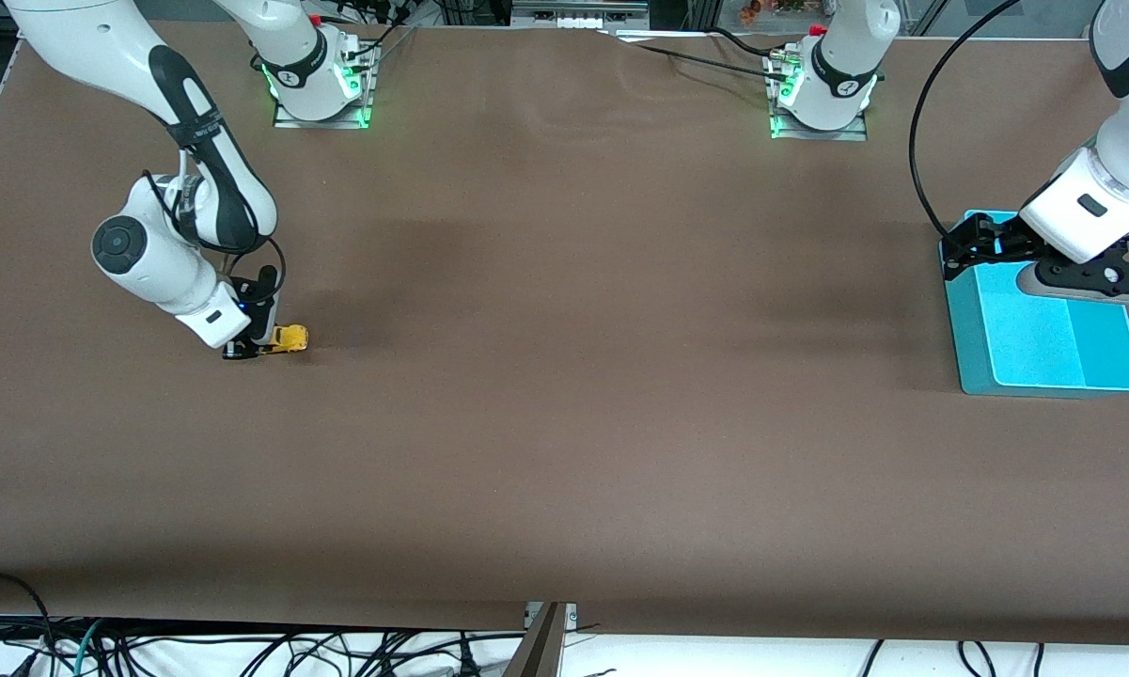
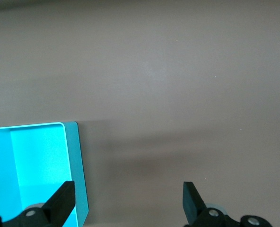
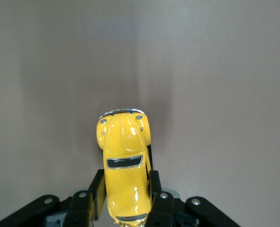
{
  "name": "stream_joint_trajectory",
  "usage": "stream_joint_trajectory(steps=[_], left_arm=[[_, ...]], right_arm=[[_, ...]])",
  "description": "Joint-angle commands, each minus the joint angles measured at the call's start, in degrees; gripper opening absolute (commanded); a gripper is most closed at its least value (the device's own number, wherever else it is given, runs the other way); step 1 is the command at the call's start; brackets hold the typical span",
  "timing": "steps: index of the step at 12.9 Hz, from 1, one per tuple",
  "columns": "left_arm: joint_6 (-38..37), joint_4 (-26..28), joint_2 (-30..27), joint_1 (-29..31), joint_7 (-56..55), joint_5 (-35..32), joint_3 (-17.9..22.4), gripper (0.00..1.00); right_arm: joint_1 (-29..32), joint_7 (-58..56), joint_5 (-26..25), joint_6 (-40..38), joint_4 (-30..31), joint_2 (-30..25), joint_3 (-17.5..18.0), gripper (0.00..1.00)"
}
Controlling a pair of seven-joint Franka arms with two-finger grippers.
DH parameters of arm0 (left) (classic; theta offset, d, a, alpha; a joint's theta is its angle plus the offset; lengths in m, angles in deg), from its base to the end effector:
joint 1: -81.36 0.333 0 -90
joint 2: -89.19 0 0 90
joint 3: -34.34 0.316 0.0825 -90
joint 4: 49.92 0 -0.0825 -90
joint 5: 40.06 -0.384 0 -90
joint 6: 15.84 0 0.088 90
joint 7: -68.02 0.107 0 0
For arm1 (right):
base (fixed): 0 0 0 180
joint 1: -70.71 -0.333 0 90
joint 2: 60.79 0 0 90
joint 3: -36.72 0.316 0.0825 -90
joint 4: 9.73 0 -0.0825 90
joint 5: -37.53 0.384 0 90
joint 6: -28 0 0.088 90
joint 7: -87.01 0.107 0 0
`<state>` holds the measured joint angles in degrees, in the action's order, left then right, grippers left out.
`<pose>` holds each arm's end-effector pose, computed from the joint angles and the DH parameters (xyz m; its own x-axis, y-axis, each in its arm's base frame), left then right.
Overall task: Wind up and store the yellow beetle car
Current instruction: 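Pull the car backward along the table with the right gripper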
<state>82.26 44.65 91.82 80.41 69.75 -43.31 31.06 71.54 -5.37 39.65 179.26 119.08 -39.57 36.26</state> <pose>0.5768 -0.0367 0.5732 0.9937 -0.1116 0.0140 -0.1107 -0.9924 -0.0541 0.5447 -0.0133 0.2012 0.0125 0.9998 0.0147 0.9997 -0.0128 0.0219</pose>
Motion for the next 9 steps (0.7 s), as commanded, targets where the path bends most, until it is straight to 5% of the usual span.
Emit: stream_joint_trajectory(steps=[1, 9], left_arm=[[-0.72, -1.05, 0.27, -0.37, -0.24, -0.18, 0.20, 1.00], [-0.72, -1.05, 0.27, -0.37, -0.24, -0.18, 0.20, 1.00]], right_arm=[[3.56, -4.73, 0.60, 2.01, 0.82, 3.03, 0.63, 0.19], [12.52, -14.57, 0.95, 1.84, 0.21, 5.66, 0.45, 0.21]])
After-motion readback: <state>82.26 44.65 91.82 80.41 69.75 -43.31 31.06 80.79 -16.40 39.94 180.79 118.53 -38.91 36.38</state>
